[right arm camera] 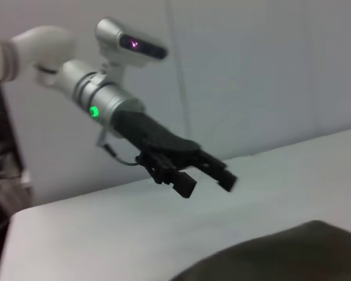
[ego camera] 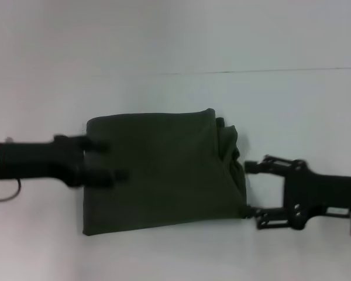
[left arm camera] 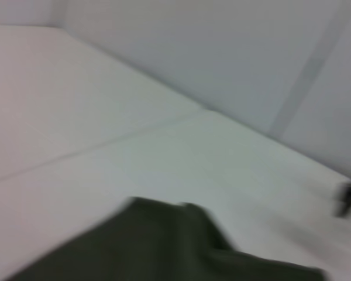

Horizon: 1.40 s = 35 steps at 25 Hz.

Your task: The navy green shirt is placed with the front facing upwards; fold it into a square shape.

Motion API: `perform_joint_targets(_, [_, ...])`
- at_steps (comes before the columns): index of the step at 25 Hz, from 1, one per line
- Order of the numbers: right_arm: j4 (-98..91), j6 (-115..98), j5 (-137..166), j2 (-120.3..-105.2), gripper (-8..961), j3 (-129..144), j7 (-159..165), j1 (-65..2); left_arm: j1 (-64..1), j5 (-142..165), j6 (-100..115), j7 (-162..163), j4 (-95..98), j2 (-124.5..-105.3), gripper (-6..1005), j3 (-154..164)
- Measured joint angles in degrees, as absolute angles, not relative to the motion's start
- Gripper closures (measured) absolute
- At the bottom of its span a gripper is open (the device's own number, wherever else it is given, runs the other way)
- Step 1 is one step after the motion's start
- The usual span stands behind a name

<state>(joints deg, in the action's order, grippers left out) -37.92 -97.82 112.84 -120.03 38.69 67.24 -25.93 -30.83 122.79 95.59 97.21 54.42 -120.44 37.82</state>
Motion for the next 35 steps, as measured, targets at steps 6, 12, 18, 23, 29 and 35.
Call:
perform_joint_targets(6, [-30.4, -97.1, 112.6, -120.10, 23, 44.1, 60.1, -28.7, -30.5, 122.8, 108.4, 88.7, 51.0, -120.19, 63, 35.8])
perform_joint_targets(12, [-23.7, -97.3, 112.3, -120.29, 24, 47.4, 54.7, -31.2, -27.3, 122.7, 112.6, 83.3, 49.6, -120.68, 49, 30.8])
perform_joint_targets(18, [-22.8, -97.4, 111.8, -120.34, 23, 48.2, 54.2, -31.8, -25.0, 123.2, 112.7, 80.7, 48.8, -121.57, 48, 29.8])
perform_joint_targets(23, [-22.3, -97.5, 111.5, -120.32, 23, 48.3, 54.2, -31.9, -24.8, 124.1, 112.0, 80.4, 48.4, -121.76, 48, 30.0])
perform_joint_targets(29, [-21.5, -97.6, 111.1, -120.32, 23, 48.4, 54.1, -31.9, -25.4, 124.7, 110.1, 80.3, 46.8, -121.79, 48, 30.1])
perform_joint_targets(35, [-20.8, -97.7, 111.1, -120.32, 23, 48.4, 53.9, -31.5, -25.8, 124.7, 109.6, 79.9, 46.6, -121.61, 48, 30.1])
